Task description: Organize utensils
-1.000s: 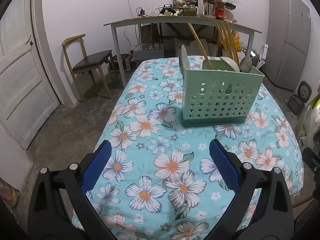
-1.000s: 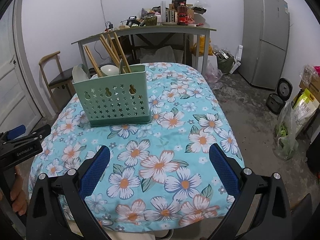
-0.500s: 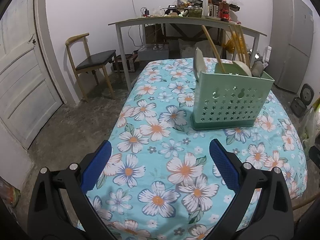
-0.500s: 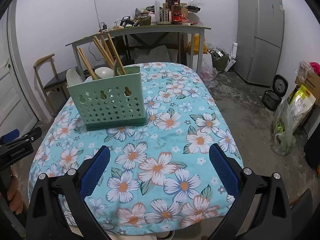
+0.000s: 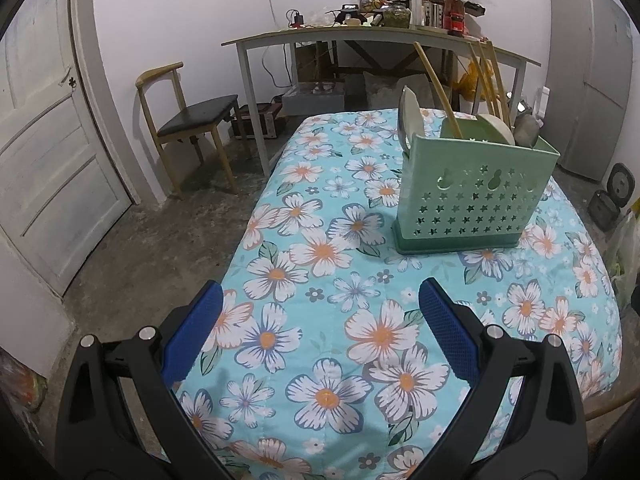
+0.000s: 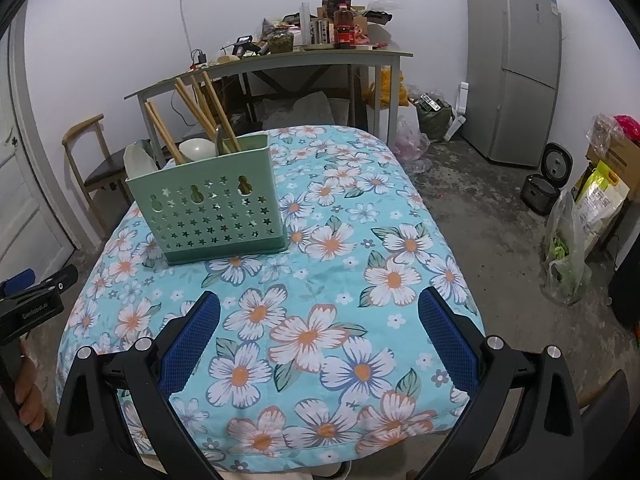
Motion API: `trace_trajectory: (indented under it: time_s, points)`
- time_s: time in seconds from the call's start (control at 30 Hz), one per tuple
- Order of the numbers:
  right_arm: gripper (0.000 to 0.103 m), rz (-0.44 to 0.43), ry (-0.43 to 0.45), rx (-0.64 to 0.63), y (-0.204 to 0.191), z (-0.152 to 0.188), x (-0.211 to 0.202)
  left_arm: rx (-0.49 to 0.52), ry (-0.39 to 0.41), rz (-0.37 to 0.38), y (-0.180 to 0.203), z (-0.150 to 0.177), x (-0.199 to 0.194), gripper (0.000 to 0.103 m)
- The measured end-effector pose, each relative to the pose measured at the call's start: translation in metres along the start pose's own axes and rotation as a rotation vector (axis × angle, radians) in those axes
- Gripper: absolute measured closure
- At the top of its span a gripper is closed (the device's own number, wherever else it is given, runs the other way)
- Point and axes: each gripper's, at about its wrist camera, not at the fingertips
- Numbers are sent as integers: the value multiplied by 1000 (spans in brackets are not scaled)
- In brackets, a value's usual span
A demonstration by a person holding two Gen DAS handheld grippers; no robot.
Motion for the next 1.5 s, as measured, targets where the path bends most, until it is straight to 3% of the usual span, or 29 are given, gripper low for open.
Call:
trace_trajectory:
  time_s: [0.37, 1.5]
  points:
    - [7, 4, 26, 30, 17, -7, -3, 19, 9, -6, 6, -1, -4, 8]
    - [7, -23, 20, -9, 3, -4, -4, 50, 20, -14, 13, -1, -9, 8]
Point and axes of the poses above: each gripper's, at about its wrist camera, not at the fingertips, and x roughly the way its jaws point, y to its right, z to its underside
